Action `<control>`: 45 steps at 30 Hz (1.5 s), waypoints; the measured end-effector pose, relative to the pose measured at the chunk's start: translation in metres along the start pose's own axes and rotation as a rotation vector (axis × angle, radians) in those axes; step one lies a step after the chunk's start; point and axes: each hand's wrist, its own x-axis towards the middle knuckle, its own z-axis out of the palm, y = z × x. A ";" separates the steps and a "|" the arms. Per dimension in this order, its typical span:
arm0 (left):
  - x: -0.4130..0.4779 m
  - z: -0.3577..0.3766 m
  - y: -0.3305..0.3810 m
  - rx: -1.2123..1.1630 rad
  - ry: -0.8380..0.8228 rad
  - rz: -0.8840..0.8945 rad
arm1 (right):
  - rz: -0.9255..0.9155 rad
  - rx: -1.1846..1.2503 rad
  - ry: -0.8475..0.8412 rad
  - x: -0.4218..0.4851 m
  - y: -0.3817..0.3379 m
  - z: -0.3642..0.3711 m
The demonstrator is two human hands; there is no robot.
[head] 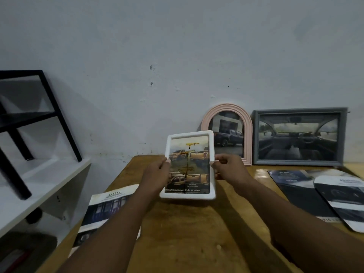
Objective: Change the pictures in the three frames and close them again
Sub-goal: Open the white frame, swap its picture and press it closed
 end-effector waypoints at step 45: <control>-0.035 0.084 0.006 0.756 -0.118 0.214 | -0.041 -1.051 -0.017 -0.015 0.066 -0.048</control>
